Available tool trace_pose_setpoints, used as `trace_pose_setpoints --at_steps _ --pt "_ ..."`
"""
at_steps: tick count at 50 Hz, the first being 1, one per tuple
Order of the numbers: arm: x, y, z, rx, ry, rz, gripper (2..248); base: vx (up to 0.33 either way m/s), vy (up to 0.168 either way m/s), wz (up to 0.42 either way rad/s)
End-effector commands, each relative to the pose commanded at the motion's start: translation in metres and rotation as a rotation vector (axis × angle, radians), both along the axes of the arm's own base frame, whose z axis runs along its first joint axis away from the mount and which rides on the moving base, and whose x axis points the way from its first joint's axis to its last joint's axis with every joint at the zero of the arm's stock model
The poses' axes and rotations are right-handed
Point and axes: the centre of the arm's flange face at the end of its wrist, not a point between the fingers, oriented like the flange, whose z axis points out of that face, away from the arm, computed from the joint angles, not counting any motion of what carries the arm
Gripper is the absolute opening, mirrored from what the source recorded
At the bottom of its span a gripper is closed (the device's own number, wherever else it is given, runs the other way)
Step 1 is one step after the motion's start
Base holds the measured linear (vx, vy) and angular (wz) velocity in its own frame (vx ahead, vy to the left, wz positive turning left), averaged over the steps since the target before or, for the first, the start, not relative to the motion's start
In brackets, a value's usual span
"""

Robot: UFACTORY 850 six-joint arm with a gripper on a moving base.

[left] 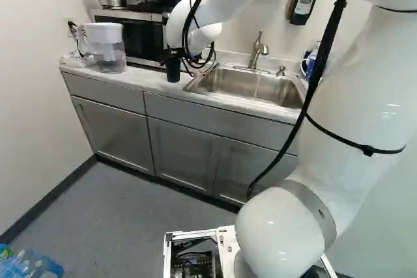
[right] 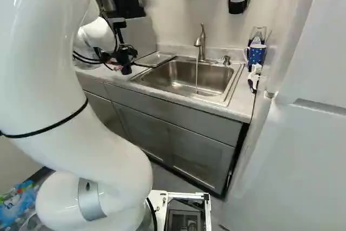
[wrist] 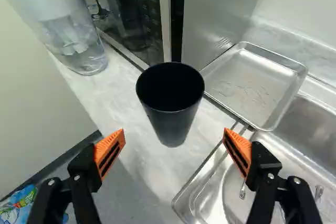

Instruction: Rinse the cup and place it in the tray

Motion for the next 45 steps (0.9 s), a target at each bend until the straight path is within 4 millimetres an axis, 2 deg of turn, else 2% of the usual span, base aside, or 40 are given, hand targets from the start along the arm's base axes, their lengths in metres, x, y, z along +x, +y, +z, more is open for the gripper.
trace_pose_setpoints --at_steps 35,45 --pt "0.015 0.013 -0.030 0.020 -0.054 0.013 247 0.000 0.000 0.000" --pt "0.016 0.013 -0.028 0.032 -0.084 0.013 247 0.000 0.000 0.000"
